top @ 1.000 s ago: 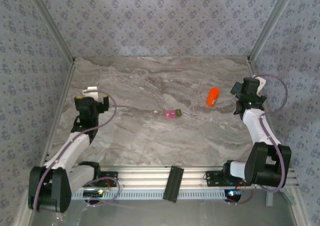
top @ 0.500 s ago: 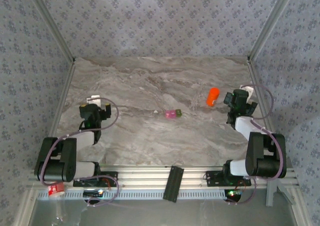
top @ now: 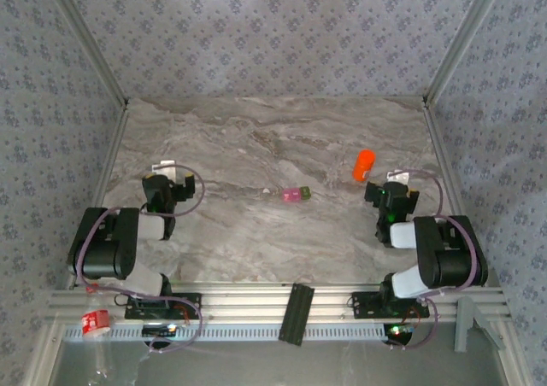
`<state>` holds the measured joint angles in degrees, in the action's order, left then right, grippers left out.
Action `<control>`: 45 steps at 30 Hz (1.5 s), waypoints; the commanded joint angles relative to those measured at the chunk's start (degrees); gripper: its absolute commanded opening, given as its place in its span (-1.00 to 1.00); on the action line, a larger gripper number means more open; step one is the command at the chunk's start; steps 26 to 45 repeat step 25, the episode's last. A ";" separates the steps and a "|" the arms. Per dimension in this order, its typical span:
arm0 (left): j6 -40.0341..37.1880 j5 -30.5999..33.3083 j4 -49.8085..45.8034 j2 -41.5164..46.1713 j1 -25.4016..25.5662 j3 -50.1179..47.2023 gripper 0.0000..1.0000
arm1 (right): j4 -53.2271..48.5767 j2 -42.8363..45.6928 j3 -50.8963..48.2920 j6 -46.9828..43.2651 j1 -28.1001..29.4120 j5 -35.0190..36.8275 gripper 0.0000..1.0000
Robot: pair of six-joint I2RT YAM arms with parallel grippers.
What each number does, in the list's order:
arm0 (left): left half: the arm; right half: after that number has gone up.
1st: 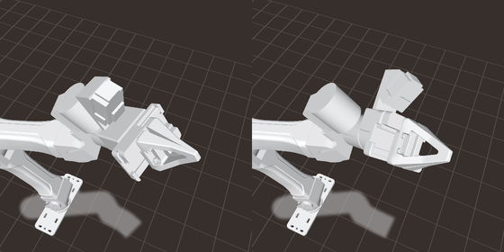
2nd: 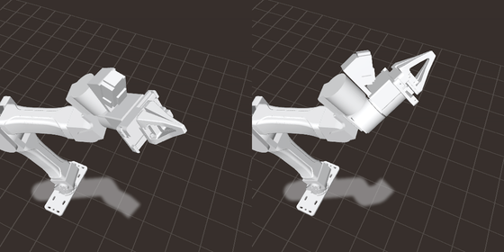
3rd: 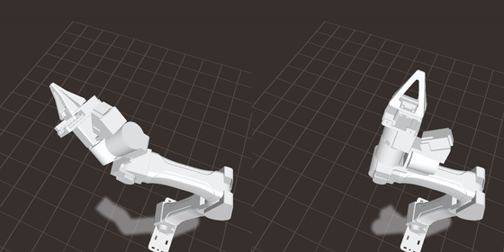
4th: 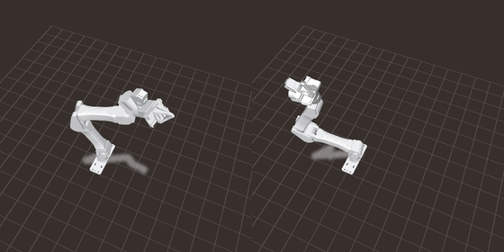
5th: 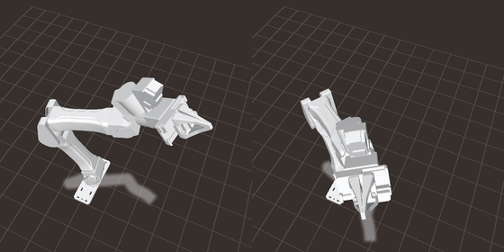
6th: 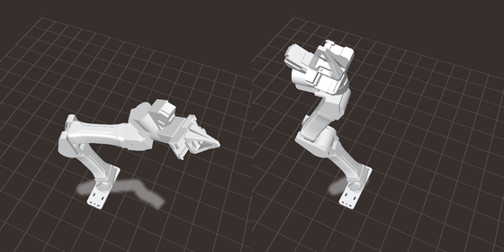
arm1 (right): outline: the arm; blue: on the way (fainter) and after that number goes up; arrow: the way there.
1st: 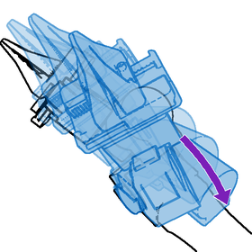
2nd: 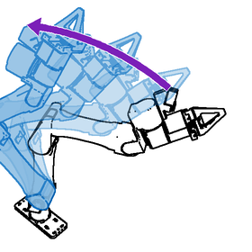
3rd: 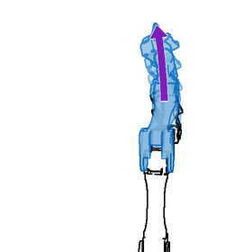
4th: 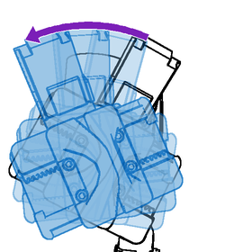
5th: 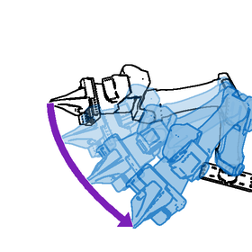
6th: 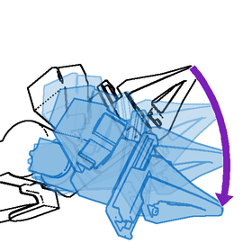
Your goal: Sort the pills into containers
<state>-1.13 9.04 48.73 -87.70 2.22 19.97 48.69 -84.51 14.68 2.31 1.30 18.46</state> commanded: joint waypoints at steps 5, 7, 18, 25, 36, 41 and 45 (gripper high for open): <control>2.45 -5.73 -2.46 -0.35 -2.79 3.98 1.00 | 4.59 -4.07 5.16 -3.27 -0.80 -8.03 1.00; 2.71 -6.20 -2.65 -0.40 -3.03 4.02 1.00 | 0.41 -2.95 6.65 -1.84 -2.48 -9.69 1.00; 2.66 -6.23 -2.59 -0.45 -3.10 3.98 1.00 | 1.24 -3.39 6.45 -3.16 -1.25 -9.57 1.00; 2.58 -6.31 -2.35 -0.39 -3.18 3.93 0.99 | 0.67 -3.14 6.70 -2.66 -2.64 -12.18 1.00; 2.58 -6.31 -2.35 -0.39 -3.18 3.93 0.99 | 0.67 -3.14 6.70 -2.66 -2.64 -12.18 1.00; 2.58 -6.31 -2.35 -0.39 -3.18 3.93 0.99 | 0.67 -3.14 6.70 -2.66 -2.64 -12.18 1.00; 2.58 -6.31 -2.35 -0.39 -3.18 3.93 0.99 | 0.67 -3.14 6.70 -2.66 -2.64 -12.18 1.00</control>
